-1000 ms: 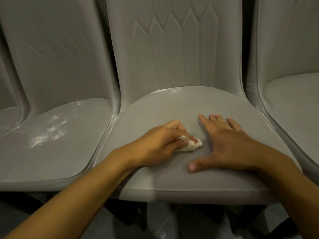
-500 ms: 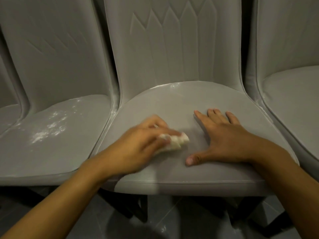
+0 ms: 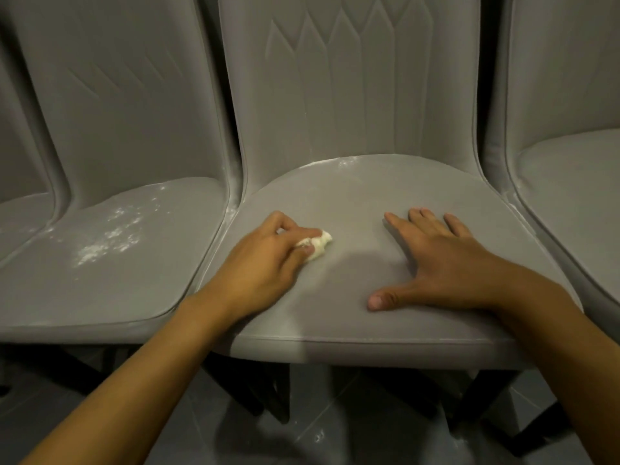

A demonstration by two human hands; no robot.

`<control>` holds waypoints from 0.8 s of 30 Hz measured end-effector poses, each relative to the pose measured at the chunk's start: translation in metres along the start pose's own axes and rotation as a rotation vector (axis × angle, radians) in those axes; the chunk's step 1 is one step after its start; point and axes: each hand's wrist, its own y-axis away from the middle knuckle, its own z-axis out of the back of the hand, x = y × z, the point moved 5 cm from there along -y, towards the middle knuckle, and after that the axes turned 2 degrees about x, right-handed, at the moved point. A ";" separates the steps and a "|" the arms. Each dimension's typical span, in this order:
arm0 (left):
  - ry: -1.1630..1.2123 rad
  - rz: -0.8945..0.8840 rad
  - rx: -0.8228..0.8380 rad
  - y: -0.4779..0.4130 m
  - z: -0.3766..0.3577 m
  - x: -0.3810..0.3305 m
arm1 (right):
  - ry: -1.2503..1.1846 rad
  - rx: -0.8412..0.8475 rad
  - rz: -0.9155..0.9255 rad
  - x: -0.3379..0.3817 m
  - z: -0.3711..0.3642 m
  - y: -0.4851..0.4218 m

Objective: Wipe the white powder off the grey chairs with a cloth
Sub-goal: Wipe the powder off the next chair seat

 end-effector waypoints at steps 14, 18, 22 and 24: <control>-0.043 0.029 0.010 -0.070 -0.024 0.005 | -0.002 0.020 -0.006 0.000 0.000 0.000; 0.148 -0.179 0.094 -0.049 -0.031 -0.045 | -0.038 0.001 0.008 -0.002 0.000 -0.001; 0.219 -0.278 0.241 -0.007 -0.018 -0.050 | -0.023 0.014 0.015 -0.004 -0.003 -0.004; 0.285 -0.281 0.300 0.012 -0.008 -0.041 | -0.022 0.011 0.017 -0.004 -0.002 -0.006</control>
